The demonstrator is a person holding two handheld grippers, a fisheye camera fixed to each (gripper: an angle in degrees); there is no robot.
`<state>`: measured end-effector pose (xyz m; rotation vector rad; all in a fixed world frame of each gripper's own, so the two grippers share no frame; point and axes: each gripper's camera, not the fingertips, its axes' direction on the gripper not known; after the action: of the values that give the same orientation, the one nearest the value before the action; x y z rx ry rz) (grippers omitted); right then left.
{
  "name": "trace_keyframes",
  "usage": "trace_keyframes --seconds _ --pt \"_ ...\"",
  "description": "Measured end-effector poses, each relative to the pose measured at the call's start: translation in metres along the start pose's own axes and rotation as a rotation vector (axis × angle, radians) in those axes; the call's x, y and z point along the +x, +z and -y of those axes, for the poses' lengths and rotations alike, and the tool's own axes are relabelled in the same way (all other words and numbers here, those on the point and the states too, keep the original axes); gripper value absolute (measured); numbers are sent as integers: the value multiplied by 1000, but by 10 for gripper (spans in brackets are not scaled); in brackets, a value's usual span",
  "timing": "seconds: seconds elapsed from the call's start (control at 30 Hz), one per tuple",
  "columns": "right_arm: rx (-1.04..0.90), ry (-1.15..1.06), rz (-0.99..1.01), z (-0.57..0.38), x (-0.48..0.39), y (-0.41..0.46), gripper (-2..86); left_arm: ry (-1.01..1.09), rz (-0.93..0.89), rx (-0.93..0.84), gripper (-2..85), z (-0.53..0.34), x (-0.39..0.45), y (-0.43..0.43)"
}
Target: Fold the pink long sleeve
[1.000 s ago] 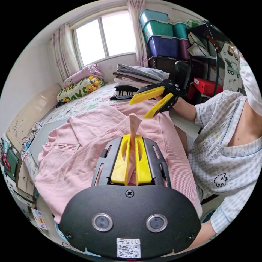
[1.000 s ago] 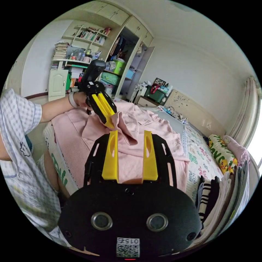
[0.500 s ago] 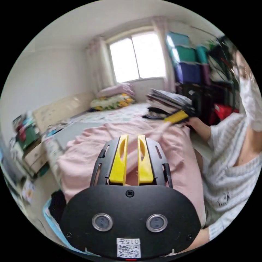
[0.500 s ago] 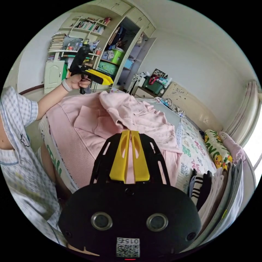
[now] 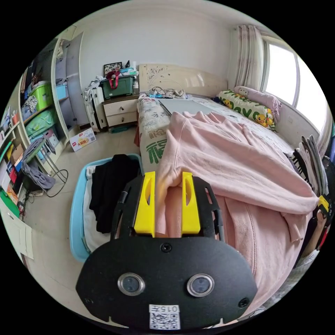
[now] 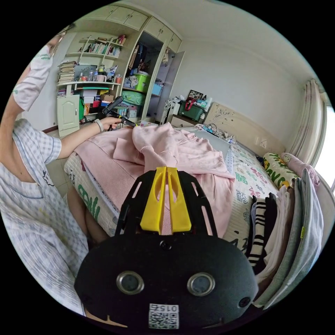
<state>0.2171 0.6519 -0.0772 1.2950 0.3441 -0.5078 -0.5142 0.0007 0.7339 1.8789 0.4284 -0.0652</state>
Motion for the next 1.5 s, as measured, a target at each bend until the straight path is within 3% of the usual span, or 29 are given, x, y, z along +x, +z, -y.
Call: trace_keyframes --seconds 0.17,0.33,0.4,0.6,0.77,1.0,1.2,1.33,1.5 --pt "50 38 3 17 30 -18 -8 -75 -28 20 110 -11 -53 -3" --pt "142 135 186 98 102 -10 31 -137 -123 38 112 -18 -99 -12" --pt "99 141 258 164 123 36 87 -149 -149 35 112 -19 -116 -15" --pt "-121 217 540 344 149 225 103 -100 -140 57 112 -18 -137 -26" --pt "-274 266 464 446 133 368 115 17 18 -14 106 -9 -127 -13" --pt "-504 310 359 500 111 513 123 147 55 -96 91 13 -111 20" --pt "-440 410 369 517 121 538 46 179 95 -94 19 29 -108 14" --pt "-385 470 377 525 121 542 41 136 121 -62 10 36 -120 -1" --pt "-456 443 340 529 98 557 56 176 159 -166 5 52 -105 21"
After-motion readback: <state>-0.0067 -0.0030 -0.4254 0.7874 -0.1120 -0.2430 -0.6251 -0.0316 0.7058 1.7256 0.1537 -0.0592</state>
